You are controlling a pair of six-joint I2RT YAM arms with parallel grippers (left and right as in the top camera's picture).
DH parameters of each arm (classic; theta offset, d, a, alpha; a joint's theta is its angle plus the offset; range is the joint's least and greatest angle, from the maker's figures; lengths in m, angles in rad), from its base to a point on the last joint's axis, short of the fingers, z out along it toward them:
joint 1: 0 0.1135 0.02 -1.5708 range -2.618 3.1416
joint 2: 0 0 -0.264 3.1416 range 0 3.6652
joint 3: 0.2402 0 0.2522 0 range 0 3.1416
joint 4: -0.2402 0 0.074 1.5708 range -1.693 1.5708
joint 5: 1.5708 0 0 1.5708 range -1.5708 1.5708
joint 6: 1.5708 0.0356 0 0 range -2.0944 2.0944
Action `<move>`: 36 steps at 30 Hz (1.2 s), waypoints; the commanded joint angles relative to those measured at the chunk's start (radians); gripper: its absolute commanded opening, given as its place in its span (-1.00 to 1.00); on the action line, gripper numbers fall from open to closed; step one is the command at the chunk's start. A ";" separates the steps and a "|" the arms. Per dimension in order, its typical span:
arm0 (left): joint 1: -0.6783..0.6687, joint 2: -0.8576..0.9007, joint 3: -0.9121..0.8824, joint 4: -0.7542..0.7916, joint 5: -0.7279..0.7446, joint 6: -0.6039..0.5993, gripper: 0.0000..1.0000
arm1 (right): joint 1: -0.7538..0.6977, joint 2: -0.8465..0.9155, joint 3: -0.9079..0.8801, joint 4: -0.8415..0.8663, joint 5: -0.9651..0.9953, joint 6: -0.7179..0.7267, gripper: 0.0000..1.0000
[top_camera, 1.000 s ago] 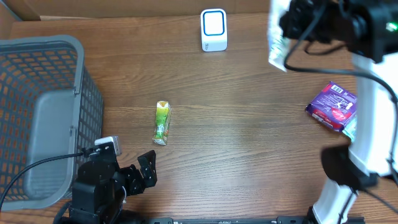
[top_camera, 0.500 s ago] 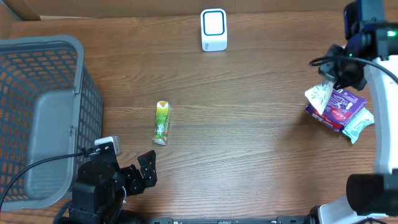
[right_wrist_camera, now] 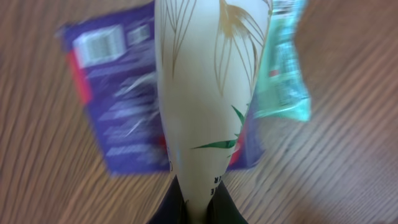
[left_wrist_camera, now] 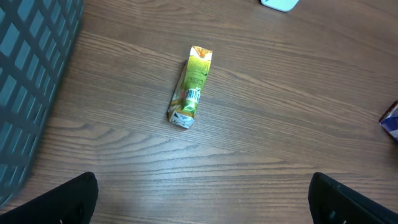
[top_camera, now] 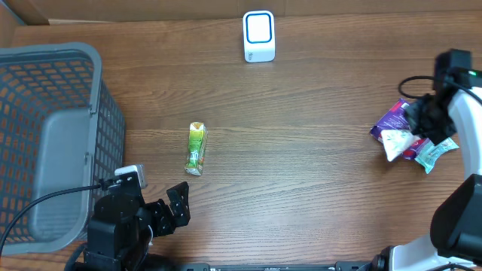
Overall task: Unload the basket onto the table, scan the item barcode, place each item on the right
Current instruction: 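Carry the Pantene tube right and drop it beside the packs, then move right gripper left over the green tea pouch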
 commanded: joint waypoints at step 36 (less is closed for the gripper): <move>0.000 -0.006 0.000 0.001 -0.013 0.002 0.99 | 0.472 0.013 0.128 0.265 -0.587 -0.364 0.84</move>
